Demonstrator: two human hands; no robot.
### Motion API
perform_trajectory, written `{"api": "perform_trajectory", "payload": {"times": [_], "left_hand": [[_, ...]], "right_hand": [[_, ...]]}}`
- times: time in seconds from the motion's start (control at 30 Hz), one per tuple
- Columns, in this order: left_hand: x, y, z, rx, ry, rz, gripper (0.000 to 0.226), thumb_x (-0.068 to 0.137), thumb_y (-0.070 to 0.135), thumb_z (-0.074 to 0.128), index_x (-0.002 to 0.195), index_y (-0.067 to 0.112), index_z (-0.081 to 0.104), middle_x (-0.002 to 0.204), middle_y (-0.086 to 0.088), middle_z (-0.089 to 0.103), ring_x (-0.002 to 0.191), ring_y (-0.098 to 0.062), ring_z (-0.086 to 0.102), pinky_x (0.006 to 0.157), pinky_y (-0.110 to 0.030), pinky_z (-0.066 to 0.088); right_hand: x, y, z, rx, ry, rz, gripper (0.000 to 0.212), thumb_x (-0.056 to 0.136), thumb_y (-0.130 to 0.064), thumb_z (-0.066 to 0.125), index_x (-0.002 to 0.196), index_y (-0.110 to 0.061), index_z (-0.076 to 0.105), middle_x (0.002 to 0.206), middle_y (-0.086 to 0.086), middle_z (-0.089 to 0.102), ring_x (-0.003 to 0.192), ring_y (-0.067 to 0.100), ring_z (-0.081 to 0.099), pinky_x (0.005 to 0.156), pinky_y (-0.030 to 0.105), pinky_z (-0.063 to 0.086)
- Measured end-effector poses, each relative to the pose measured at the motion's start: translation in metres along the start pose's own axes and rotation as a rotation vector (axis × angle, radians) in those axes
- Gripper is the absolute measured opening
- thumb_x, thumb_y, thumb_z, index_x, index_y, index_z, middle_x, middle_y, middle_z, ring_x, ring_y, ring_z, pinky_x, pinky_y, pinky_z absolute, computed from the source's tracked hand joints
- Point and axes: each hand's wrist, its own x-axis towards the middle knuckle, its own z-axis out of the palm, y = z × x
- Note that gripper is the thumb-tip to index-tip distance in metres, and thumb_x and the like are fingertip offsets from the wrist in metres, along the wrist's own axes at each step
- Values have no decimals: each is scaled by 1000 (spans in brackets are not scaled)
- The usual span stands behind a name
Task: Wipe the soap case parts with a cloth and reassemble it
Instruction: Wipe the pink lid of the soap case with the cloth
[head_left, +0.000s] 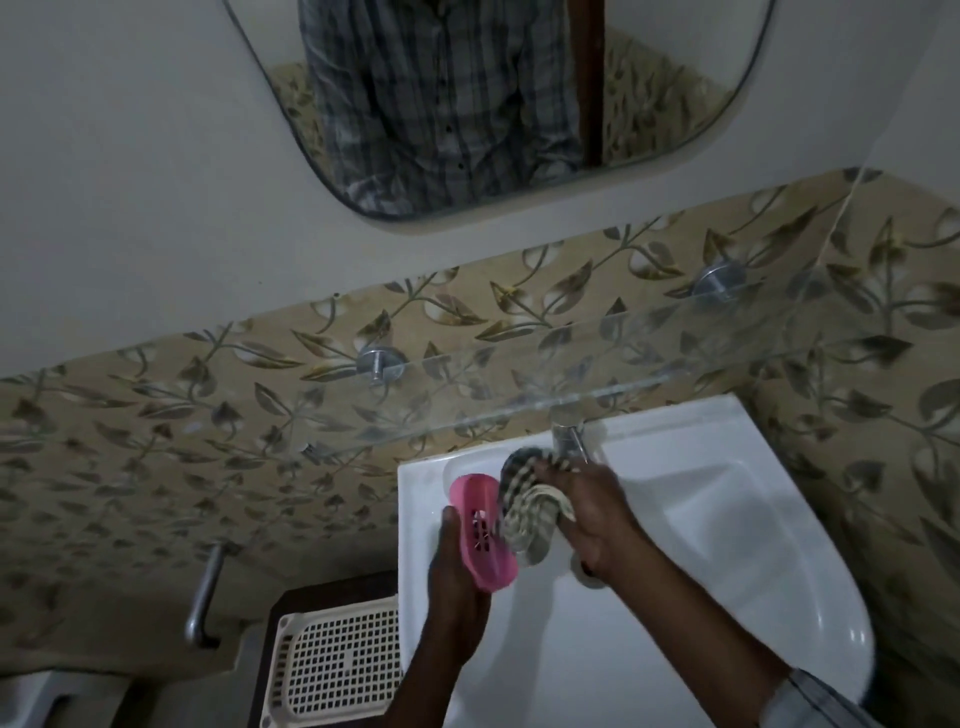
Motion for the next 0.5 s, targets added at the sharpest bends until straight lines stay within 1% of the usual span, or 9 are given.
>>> {"api": "perform_trajectory", "payload": {"times": [0.07,0.1,0.2,0.23,0.27,0.33,0.37,0.43,0.5], "left_hand": [[6,14,-14,-167,-38,-113,64,100,52,39,131,1,64,121,-29,70,103,-42,72,83,-56,61],[7,22,-18,-192,-77,-150,70,96,53,41,130,-4,64,121,-33,68,102,-47,71,87,-62,58],[12,39,-17,-203,-179,-297,79,93,54,41,135,-12,56,122,-40,61,103,-52,66,93,-65,53],[14,41,-14,-201,-203,-331,77,95,53,41,136,-11,55,124,-40,60,104,-52,66,91,-64,54],[15,42,-9,-210,-227,-350,74,95,51,42,134,-9,57,126,-39,61,106,-52,66,90,-62,56],[16,43,-3,-177,-241,-358,64,93,43,49,128,-8,64,130,-34,63,111,-46,68,88,-54,59],[17,43,-3,-152,-249,-363,61,93,41,51,127,-8,65,130,-32,64,112,-43,69,88,-51,59],[18,43,-6,-98,-284,-380,60,95,41,50,130,-5,63,132,-31,63,110,-42,69,87,-53,59],[20,43,-5,-64,-268,-368,60,99,42,45,136,-4,58,135,-30,61,110,-41,69,88,-56,58]], "right_hand": [[5,-11,-14,-331,91,-248,14,88,3,66,100,0,72,99,22,74,85,34,71,83,45,57],[4,-17,-19,-547,95,-392,16,88,-4,69,102,-8,72,100,13,76,91,29,72,84,42,57],[-10,-12,-24,-931,-145,-820,16,89,-20,64,101,-29,71,96,-24,72,90,-8,66,78,10,50],[-15,1,-21,-996,-262,-906,18,89,-16,64,101,-26,73,95,-25,72,88,-13,64,77,6,48],[-16,17,-20,-1075,-357,-990,22,86,-6,67,104,-17,74,100,-18,74,93,-9,66,83,10,51],[-16,45,-23,-1321,-526,-1240,41,72,8,77,109,-7,74,112,4,75,105,13,69,99,27,51],[-12,52,-28,-1410,-591,-1320,49,66,12,79,112,-6,73,116,9,73,109,19,69,101,31,50],[3,50,-39,-1411,-623,-1257,56,68,14,77,120,-6,69,125,11,69,117,21,65,101,37,52],[4,53,-35,-1347,-537,-1087,52,76,12,70,125,-8,67,130,10,66,122,22,62,97,42,54]]}}
